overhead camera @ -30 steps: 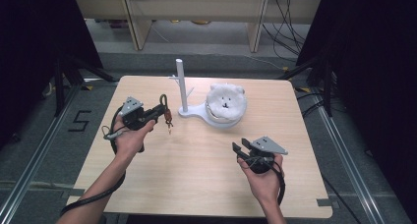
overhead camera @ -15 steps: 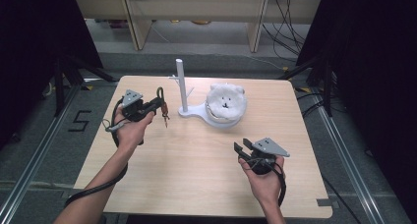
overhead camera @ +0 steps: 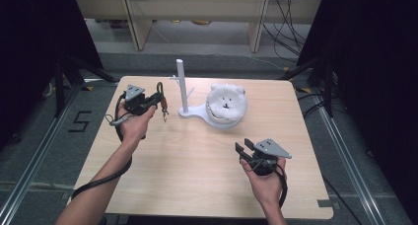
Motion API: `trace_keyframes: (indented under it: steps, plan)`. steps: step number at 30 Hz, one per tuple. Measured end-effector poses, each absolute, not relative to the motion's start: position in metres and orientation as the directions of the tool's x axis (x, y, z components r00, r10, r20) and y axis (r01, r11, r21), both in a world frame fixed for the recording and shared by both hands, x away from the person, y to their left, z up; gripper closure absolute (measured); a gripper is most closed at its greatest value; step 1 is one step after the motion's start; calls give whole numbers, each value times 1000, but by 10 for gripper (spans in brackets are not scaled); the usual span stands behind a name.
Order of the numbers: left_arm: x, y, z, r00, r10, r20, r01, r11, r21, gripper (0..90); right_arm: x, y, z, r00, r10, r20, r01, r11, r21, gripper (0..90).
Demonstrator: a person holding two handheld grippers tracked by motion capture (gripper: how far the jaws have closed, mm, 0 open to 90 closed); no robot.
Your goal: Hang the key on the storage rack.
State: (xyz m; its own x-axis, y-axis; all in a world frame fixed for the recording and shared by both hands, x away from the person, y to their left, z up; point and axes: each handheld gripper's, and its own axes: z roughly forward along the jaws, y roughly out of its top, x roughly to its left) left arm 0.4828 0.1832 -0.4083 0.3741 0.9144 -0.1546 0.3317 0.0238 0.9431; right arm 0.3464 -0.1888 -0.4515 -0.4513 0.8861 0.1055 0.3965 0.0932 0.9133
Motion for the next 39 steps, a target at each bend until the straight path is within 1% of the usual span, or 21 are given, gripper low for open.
trace_keyframes:
  steps: [3, 4, 6, 11, 12, 16, 18, 25, 27, 28, 29, 31, 39]
  plan:
    - [486, 180, -407, 370, 917, -149, 330, 20, 944, 837, 346, -189, -452, -448, 889, 96, 392, 99, 915, 602]
    - [487, 179, -406, 369, 918, -146, 329, 18, 944, 837, 345, -188, -452, -444, 888, 116, 399, 80, 914, 602]
    - [488, 177, -405, 368, 919, -142, 325, 16, 946, 836, 347, -191, -452, -454, 887, 81, 375, 108, 921, 601]
    - [492, 175, -404, 359, 924, -135, 320, 14, 947, 836, 346, -192, -452, -448, 887, 110, 401, 89, 912, 598]
    - [493, 175, -403, 355, 925, -135, 324, 13, 946, 836, 347, -192, -452, -446, 890, 93, 396, 103, 913, 597]
    - [496, 172, -402, 353, 926, -134, 321, 15, 947, 836, 349, -192, -455, -456, 882, 121, 400, 81, 913, 595]
    - [497, 171, -401, 355, 926, -129, 319, 9, 948, 835, 348, -192, -455, -448, 887, 109, 399, 90, 912, 594]
    - [498, 164, -398, 359, 927, -108, 306, -7, 952, 835, 346, -191, -455, -429, 891, 151, 432, 55, 900, 592]
    - [498, 162, -396, 361, 927, -104, 301, -10, 953, 834, 349, -194, -457, -447, 885, 129, 409, 74, 910, 591]
    - [498, 161, -396, 362, 927, -103, 298, -11, 955, 834, 346, -192, -456, -425, 892, 155, 435, 51, 899, 591]
    - [498, 161, -395, 360, 928, -98, 298, -15, 954, 834, 349, -193, -457, -446, 885, 135, 419, 73, 905, 591]
    - [499, 160, -395, 360, 928, -95, 294, -16, 956, 834, 349, -194, -459, -442, 888, 126, 413, 77, 907, 591]
    - [501, 155, -395, 362, 929, -71, 287, -39, 957, 832, 350, -195, -459, -448, 883, 144, 421, 66, 905, 588]
